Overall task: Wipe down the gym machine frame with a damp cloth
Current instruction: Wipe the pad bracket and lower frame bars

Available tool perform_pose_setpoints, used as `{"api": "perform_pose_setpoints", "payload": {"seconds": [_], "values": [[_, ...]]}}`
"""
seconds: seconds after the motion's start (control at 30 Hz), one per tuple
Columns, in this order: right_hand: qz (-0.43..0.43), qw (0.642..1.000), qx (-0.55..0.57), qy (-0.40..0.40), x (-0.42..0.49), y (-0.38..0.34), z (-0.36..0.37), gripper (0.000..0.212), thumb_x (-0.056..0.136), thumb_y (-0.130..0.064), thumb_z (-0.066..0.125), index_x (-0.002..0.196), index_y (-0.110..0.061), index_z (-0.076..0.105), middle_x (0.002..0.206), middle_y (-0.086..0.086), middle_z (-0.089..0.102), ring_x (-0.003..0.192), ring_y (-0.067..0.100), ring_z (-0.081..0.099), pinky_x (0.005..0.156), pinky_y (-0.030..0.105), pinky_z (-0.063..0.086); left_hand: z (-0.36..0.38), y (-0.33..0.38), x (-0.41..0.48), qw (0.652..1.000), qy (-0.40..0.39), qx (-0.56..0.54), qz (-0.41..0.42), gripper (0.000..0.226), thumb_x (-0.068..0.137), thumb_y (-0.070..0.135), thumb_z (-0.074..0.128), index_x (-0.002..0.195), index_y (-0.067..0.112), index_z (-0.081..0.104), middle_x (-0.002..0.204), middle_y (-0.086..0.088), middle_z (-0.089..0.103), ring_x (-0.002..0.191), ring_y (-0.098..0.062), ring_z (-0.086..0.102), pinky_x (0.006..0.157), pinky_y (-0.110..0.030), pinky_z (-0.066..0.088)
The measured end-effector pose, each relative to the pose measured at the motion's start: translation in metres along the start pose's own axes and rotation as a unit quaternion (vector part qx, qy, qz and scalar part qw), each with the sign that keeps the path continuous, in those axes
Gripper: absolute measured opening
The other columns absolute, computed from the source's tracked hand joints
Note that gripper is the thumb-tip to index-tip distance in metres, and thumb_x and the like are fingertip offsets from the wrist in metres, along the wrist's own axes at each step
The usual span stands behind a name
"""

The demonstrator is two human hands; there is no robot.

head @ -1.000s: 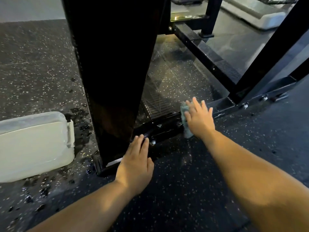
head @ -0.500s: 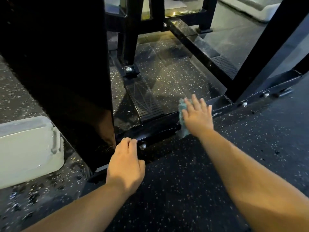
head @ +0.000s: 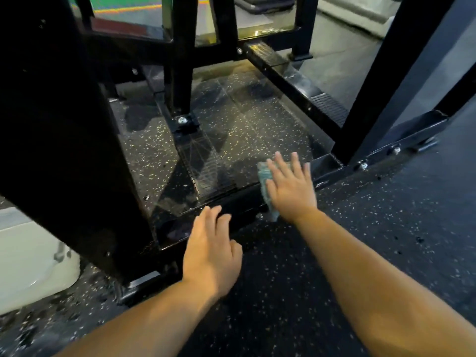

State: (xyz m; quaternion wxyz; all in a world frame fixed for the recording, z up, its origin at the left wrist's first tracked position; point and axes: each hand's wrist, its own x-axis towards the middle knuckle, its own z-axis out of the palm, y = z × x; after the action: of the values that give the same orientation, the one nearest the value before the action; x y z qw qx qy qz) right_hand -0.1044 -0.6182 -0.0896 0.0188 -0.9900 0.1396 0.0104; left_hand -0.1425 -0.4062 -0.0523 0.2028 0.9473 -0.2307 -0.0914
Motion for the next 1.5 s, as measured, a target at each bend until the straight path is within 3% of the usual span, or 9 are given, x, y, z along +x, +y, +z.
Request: {"api": "perform_pose_setpoints", "payload": {"seconds": [0.2,0.4,0.7,0.93,1.17,1.23,1.33,1.43,1.5], "values": [[0.153,0.987,0.031,0.031,0.028,0.052,-0.008,0.055,0.103,-0.035,0.021,0.154,-0.017,0.014,0.162,0.007,0.003,0.148,0.030,-0.002,0.119,0.049,-0.001,0.006,0.025,0.047,0.998,-0.040,0.045,0.017,0.053,0.097,0.034,0.031,0.147,0.017,0.026,0.153,0.002,0.020,0.138,-0.015,0.019,0.113,-0.028,0.022],[-0.076,0.991,0.090,0.059,-0.026,-0.042,0.013,0.057,0.098,-0.041,0.016,0.146,-0.020,0.039,0.155,0.003,0.030,0.143,0.026,0.027,0.117,0.039,0.007,0.009,0.022,0.048,0.995,-0.019,0.089,0.028,0.043,0.094,0.034,0.029,0.132,0.019,0.043,0.134,0.008,0.037,0.122,-0.012,0.035,0.097,-0.024,0.037],[0.204,0.966,0.136,0.082,0.015,0.049,0.007,0.055,0.103,-0.034,0.020,0.154,-0.016,0.016,0.162,0.006,0.000,0.148,0.026,-0.002,0.120,0.046,-0.002,0.002,0.016,0.060,0.998,-0.017,0.064,0.024,0.036,0.096,0.031,0.032,0.125,0.025,0.052,0.121,0.013,0.044,0.111,-0.008,0.042,0.084,-0.025,0.044],[-0.025,0.988,0.121,0.089,-0.023,-0.011,0.018,0.065,0.094,-0.049,0.011,0.150,-0.020,0.030,0.160,0.003,0.018,0.148,0.023,0.012,0.116,0.038,-0.012,-0.007,0.036,0.074,0.999,0.012,0.042,-0.012,0.039,0.095,0.026,0.034,0.126,0.027,0.056,0.130,0.009,0.050,0.118,-0.017,0.047,0.090,-0.034,0.045],[0.189,0.962,0.157,0.122,0.015,0.052,0.023,0.052,0.102,-0.032,0.012,0.152,-0.018,0.007,0.161,0.004,-0.004,0.147,0.025,-0.013,0.119,0.045,-0.009,0.008,0.091,0.116,0.986,-0.126,0.017,0.111,0.050,0.099,0.017,0.030,0.148,0.011,0.026,0.156,-0.002,0.019,0.144,-0.015,0.012,0.117,-0.027,0.009],[0.204,0.927,0.252,0.186,0.004,0.012,0.035,0.047,0.102,-0.026,0.015,0.145,-0.017,0.000,0.155,0.007,-0.017,0.140,0.026,-0.028,0.119,0.044,-0.009,0.018,0.107,0.123,0.984,-0.147,-0.029,0.091,0.049,0.101,0.017,0.026,0.149,0.012,0.018,0.157,-0.005,0.014,0.145,-0.020,0.009,0.117,-0.030,0.007],[0.249,0.784,0.530,0.208,-0.010,-0.031,0.045,0.066,0.098,-0.039,0.029,0.150,-0.017,-0.007,0.155,0.005,-0.024,0.139,0.013,-0.027,0.119,0.029,-0.004,0.035,0.117,0.123,0.965,-0.207,-0.080,0.140,0.049,0.101,0.019,0.019,0.150,0.019,0.013,0.155,-0.019,0.012,0.142,-0.041,0.006,0.116,-0.049,0.006],[0.308,0.583,0.723,0.203,0.001,-0.028,0.026,0.070,0.098,-0.055,0.031,0.144,-0.035,-0.018,0.151,-0.014,-0.026,0.145,0.014,-0.016,0.121,0.040,0.004,0.030,0.109,0.138,0.969,-0.221,-0.094,0.064,0.046,0.102,0.022,0.029,0.148,0.017,0.027,0.156,-0.004,0.021,0.143,-0.023,0.020,0.114,-0.029,0.015],[0.395,0.526,0.727,0.199,0.021,0.001,0.010,0.074,0.099,-0.053,0.035,0.151,-0.032,-0.014,0.157,-0.009,-0.023,0.147,0.022,-0.010,0.120,0.049,0.010,0.023,0.104,0.147,0.967,-0.230,-0.111,0.018,0.048,0.101,0.034,0.028,0.148,0.028,0.024,0.155,0.008,0.023,0.142,-0.013,0.022,0.116,-0.030,0.015]]}}
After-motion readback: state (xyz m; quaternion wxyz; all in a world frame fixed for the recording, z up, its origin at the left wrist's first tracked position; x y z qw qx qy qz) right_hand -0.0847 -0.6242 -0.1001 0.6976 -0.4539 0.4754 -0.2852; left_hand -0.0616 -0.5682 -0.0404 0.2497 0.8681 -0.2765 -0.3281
